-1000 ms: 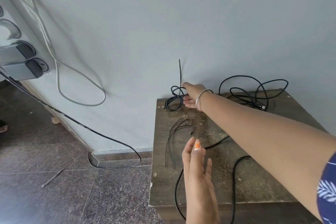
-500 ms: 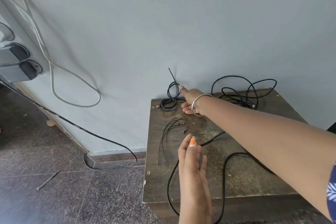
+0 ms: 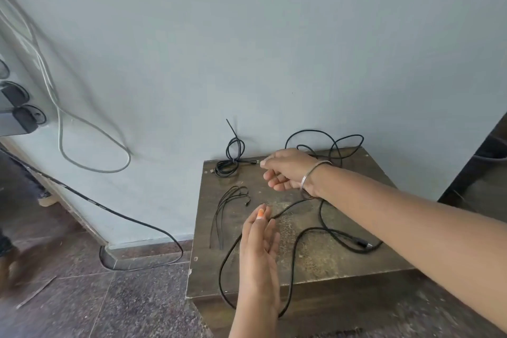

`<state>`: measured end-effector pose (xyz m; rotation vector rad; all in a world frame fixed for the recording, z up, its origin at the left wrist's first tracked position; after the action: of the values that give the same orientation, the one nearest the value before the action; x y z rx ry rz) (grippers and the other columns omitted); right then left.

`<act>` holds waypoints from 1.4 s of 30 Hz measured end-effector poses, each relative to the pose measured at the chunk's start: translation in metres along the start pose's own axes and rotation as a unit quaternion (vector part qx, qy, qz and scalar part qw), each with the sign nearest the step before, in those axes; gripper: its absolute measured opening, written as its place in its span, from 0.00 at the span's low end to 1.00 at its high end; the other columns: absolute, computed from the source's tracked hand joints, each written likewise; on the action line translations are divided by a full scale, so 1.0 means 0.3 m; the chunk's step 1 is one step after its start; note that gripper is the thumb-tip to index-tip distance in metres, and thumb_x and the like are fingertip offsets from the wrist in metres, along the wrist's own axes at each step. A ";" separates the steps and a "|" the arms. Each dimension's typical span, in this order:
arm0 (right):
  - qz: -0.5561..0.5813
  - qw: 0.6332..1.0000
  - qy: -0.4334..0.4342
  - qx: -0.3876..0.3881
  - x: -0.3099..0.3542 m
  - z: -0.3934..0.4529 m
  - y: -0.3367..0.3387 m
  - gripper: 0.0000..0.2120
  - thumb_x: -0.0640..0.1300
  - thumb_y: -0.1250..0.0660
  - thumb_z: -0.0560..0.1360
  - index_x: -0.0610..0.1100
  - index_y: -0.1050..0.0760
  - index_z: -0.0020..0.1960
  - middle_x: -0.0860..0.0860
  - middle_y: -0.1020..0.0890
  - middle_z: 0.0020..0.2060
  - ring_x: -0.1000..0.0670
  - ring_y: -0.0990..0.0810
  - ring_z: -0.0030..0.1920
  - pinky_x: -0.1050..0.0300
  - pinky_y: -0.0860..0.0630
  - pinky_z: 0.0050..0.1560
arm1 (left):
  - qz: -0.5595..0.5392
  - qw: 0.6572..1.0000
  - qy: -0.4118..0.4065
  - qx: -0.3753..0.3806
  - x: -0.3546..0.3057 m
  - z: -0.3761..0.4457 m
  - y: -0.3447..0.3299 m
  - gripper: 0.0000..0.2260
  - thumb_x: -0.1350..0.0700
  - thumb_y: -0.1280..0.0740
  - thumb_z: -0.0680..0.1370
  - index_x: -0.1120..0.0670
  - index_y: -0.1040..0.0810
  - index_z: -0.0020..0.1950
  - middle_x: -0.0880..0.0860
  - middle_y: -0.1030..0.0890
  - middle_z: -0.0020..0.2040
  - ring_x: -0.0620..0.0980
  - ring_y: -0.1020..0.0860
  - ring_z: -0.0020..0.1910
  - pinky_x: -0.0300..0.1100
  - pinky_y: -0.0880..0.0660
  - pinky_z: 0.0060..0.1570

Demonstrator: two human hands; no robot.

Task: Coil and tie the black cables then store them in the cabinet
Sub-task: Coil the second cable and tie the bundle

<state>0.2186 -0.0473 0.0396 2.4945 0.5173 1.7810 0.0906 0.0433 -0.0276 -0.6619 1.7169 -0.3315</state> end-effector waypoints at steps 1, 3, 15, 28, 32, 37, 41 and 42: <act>0.008 1.000 0.011 -0.002 -0.003 -0.047 0.014 0.12 0.44 0.36 0.78 0.39 0.26 0.57 0.47 0.21 0.38 0.52 0.24 0.33 0.60 0.23 0.37 | 0.002 1.000 0.005 0.002 0.003 -0.002 -0.002 0.23 0.46 0.35 0.69 0.52 0.24 0.62 0.50 0.19 0.59 0.49 0.23 0.61 0.45 0.30 0.63; 0.048 0.999 0.021 -0.011 -0.026 -0.144 0.041 0.10 0.44 0.35 0.77 0.39 0.24 0.55 0.47 0.20 0.38 0.52 0.23 0.33 0.61 0.23 0.36 | 0.010 1.000 0.013 0.013 0.006 -0.008 -0.011 0.20 0.48 0.36 0.72 0.54 0.24 0.61 0.52 0.19 0.59 0.49 0.22 0.60 0.45 0.30 0.63; 0.086 0.982 -0.027 -0.167 -0.407 -0.475 0.178 0.05 0.37 0.34 0.76 0.42 0.20 0.47 0.48 0.18 0.36 0.54 0.21 0.32 0.65 0.23 0.31 | 0.144 0.987 0.006 0.069 0.046 -0.039 -0.060 0.10 0.54 0.37 0.79 0.57 0.21 0.56 0.53 0.15 0.52 0.49 0.18 0.54 0.41 0.27 0.53; -0.117 0.952 0.050 -0.279 -0.484 -0.393 0.363 0.08 0.38 0.32 0.73 0.50 0.21 0.42 0.54 0.18 0.35 0.52 0.18 0.37 0.57 0.23 0.41 | 0.357 0.927 -0.073 0.088 0.095 -0.059 -0.085 0.04 0.53 0.33 0.77 0.46 0.18 0.47 0.51 0.16 0.45 0.52 0.19 0.47 0.43 0.23 0.49; -0.281 0.920 0.058 -0.267 -0.483 -0.393 0.347 0.04 0.47 0.28 0.70 0.53 0.21 0.44 0.58 0.22 0.37 0.60 0.26 0.35 0.71 0.35 0.31 | 0.450 0.879 -0.121 0.097 0.104 -0.072 -0.090 0.05 0.54 0.34 0.78 0.46 0.19 0.48 0.45 0.17 0.38 0.37 0.25 0.33 0.28 0.30 0.33; -0.364 0.887 0.053 -0.277 -0.479 -0.395 0.324 0.03 0.50 0.29 0.71 0.53 0.19 0.44 0.55 0.24 0.42 0.53 0.23 0.43 0.62 0.35 0.34 | 0.481 0.862 -0.125 0.098 0.121 -0.069 -0.087 0.05 0.55 0.34 0.78 0.46 0.20 0.48 0.49 0.19 0.36 0.38 0.28 0.30 0.30 0.33 0.31; -0.339 0.880 0.119 -0.312 -0.424 -0.417 0.293 0.03 0.47 0.29 0.71 0.51 0.18 0.45 0.54 0.21 0.42 0.51 0.21 0.43 0.59 0.28 0.37 | 0.480 0.864 -0.115 0.098 0.130 -0.073 -0.089 0.06 0.56 0.34 0.78 0.45 0.20 0.48 0.49 0.17 0.38 0.41 0.23 0.34 0.35 0.27 0.36; -0.327 0.876 0.145 -0.323 -0.402 -0.431 0.279 0.03 0.47 0.29 0.71 0.51 0.18 0.45 0.54 0.21 0.41 0.51 0.21 0.41 0.58 0.26 0.37 | 0.458 0.878 -0.098 0.097 0.132 -0.075 -0.091 0.07 0.57 0.35 0.78 0.45 0.20 0.48 0.49 0.16 0.42 0.43 0.20 0.39 0.38 0.24 0.41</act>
<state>0.0848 -0.1821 -0.0082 1.3932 0.5605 1.6575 0.0706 -0.0046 -0.0384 0.2943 1.5827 0.2300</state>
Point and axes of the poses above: each hand's wrist, its own z-axis towards the middle knuckle, its own y-axis out of the back of the hand, x = y × z, the point moved 5 cm from there along z, towards the middle knuckle
